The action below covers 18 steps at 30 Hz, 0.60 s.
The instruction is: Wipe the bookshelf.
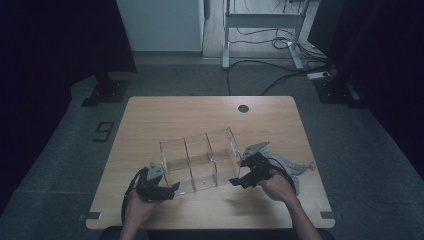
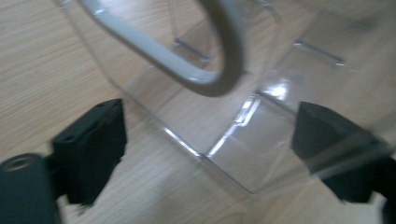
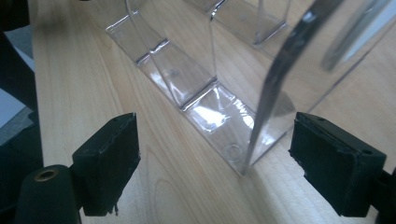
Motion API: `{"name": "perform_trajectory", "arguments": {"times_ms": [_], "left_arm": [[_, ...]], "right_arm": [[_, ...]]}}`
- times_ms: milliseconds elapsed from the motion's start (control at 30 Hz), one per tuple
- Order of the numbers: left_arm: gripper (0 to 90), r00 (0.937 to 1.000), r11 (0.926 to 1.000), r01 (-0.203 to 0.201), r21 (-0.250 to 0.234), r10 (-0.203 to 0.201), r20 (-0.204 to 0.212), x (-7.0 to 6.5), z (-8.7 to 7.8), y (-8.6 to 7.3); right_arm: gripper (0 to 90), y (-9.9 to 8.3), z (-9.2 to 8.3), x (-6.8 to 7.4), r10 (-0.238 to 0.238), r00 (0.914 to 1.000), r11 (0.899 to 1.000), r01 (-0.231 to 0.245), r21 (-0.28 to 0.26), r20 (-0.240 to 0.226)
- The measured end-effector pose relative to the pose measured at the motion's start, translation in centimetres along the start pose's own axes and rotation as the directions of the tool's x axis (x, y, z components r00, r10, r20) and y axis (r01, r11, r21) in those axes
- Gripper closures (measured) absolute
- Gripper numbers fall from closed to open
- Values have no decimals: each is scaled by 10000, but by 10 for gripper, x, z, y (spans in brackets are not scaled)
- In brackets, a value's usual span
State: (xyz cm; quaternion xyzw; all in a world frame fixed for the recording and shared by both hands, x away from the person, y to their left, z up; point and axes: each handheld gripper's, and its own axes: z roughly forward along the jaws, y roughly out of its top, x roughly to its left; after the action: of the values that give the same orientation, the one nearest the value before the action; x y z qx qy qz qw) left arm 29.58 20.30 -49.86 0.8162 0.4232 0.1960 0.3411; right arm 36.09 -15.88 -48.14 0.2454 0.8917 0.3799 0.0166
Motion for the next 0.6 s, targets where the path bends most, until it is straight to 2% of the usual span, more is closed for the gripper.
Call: {"name": "perform_trajectory", "arguments": {"times_ms": [67, 167, 267, 333, 433, 500, 600], "left_arm": [[176, 9999, 9999, 117, 29, -116, -66, 1, 2, 1], [226, 9993, 9998, -70, 198, 78, -378, 0, 3, 2], [310, 9997, 9996, 49, 261, -43, -250, 2, 3, 1], [353, 9996, 9996, 78, 263, -71, -285, 4, 3, 1], [407, 9994, 9996, 182, 233, -175, -296, 8, 3, 1], [439, 9990, 9995, 272, 178, -265, -359, 11, 4, 1], [514, 9987, 9996, 230, 142, -224, -469, 14, 4, 2]], "right_arm": [[148, 1, -6, -1, 21, 9996, 10000, -18, -85, 286], [147, 1, -18, -6, 208, 9959, 9994, -182, -307, 880], [147, -3, -30, -14, 610, 9873, 9976, -556, -406, 1469], [151, -7, -37, -20, 856, 9787, 9961, -804, -352, 1866], [149, -15, -45, -28, 1162, 9601, 9932, -1139, -236, 2543], [142, -21, -50, -33, 1470, 9482, 9888, -1478, -185, 2817], [142, -29, -55, -41, 1693, 9315, 9846, -1742, -136, 3219]]}}
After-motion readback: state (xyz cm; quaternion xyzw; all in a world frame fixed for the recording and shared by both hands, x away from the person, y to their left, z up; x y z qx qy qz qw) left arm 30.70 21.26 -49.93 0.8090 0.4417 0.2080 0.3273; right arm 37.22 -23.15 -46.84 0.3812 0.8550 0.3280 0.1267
